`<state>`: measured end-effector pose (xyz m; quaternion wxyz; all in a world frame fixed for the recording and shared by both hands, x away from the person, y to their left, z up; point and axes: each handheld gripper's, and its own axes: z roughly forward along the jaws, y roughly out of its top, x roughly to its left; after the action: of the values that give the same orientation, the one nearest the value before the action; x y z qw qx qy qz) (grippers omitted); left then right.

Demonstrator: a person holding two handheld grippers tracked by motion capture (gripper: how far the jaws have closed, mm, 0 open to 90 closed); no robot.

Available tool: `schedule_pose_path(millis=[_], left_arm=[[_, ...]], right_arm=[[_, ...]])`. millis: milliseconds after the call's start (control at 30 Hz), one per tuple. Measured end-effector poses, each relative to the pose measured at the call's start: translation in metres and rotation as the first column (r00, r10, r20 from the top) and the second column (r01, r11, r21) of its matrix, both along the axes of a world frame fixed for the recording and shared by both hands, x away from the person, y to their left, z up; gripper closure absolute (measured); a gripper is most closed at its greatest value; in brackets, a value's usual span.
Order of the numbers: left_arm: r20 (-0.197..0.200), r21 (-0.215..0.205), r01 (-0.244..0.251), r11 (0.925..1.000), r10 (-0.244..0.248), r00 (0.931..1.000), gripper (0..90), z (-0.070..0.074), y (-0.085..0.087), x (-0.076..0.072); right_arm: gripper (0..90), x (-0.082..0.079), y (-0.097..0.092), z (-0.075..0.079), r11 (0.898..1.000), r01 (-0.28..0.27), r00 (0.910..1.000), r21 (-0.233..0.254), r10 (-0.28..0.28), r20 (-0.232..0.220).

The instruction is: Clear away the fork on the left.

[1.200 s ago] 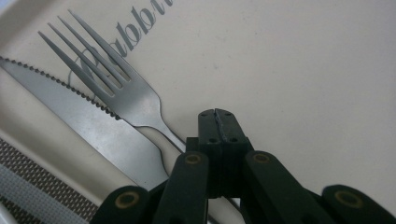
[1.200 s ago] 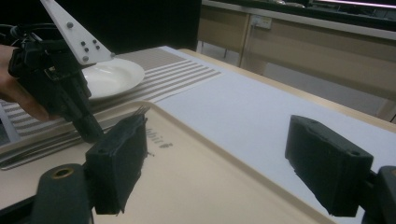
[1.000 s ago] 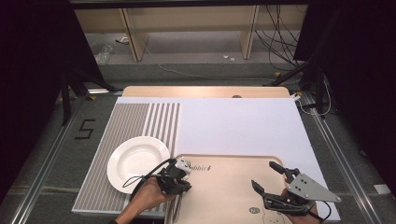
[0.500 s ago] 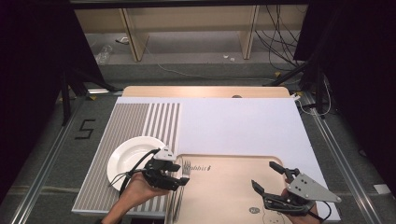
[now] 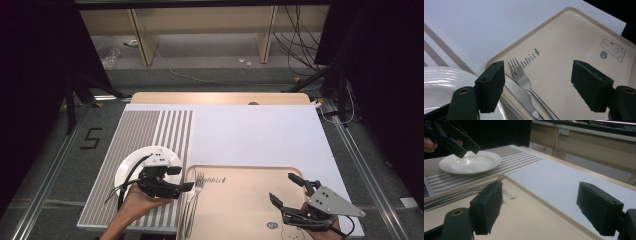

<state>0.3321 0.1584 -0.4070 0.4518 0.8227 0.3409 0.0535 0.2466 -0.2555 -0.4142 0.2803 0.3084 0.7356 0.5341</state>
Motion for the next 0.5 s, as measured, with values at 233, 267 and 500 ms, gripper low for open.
schedule_pose_path(millis=[233,267,500], left_arm=[[0.016,-0.058,-0.042,0.9974,0.043,0.9989,25.5,0.001,0.013,0.001],[0.017,-0.065,-0.047,0.9968,0.048,0.9987,25.5,0.001,0.015,0.0],[0.017,-0.084,-0.084,0.9929,0.086,0.9962,24.3,0.001,0.027,-0.001]], right_arm=[[21.7,0.0,0.0,0.0,1.0,0.0,1.0,-0.001,0.0,0.0],[21.7,0.0,-0.001,0.0,1.0,-0.001,1.0,-0.005,0.001,-0.005],[21.6,0.0,0.0,0.0,1.0,-0.001,1.0,-0.003,0.001,0.003]])
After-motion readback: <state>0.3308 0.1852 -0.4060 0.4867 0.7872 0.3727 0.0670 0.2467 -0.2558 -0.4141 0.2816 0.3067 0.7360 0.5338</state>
